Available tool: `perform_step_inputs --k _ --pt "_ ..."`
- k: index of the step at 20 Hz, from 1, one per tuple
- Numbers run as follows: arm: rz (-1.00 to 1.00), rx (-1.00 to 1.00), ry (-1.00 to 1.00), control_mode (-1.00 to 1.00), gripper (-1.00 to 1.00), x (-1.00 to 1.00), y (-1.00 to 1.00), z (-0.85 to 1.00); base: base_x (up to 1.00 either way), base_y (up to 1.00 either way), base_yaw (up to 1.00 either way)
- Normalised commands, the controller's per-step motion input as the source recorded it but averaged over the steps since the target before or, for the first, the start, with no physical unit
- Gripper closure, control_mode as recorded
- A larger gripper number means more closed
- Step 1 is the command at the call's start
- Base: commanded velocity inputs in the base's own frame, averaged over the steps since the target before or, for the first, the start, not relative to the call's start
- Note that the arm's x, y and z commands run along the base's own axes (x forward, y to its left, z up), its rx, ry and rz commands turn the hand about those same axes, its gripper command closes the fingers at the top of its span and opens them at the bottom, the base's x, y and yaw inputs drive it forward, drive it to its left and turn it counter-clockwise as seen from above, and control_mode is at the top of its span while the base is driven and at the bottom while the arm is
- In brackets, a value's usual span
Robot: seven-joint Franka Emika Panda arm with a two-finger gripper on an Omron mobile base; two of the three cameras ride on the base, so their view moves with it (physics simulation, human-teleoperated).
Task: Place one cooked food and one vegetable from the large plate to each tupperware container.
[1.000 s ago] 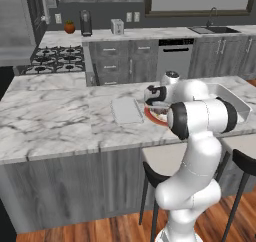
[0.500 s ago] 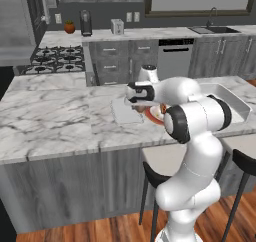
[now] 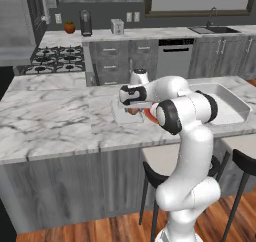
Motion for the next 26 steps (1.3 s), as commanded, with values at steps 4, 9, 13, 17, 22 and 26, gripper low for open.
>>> perform_step_inputs --k 4,9,13,17,22,26 --pt "0.02 0.00 0.00 -1.00 1.00 0.40 0.14 -0.36 0.00 0.00 0.00" --pt "0.00 0.00 0.00 -1.00 1.00 0.22 0.20 -0.29 0.00 0.00 0.00" --pt "0.00 0.00 0.00 -1.00 1.00 0.18 0.16 -0.39 0.00 0.00 0.00" --pt "0.00 0.00 -0.01 -1.00 1.00 0.41 0.09 -0.29 0.00 0.00 0.00" --pt "0.00 0.00 -0.06 -1.00 1.00 0.35 0.04 -0.14 0.00 0.00 0.00" --pt "0.00 0.00 0.03 -1.00 1.00 0.14 0.00 -0.32 0.00 0.00 0.00"
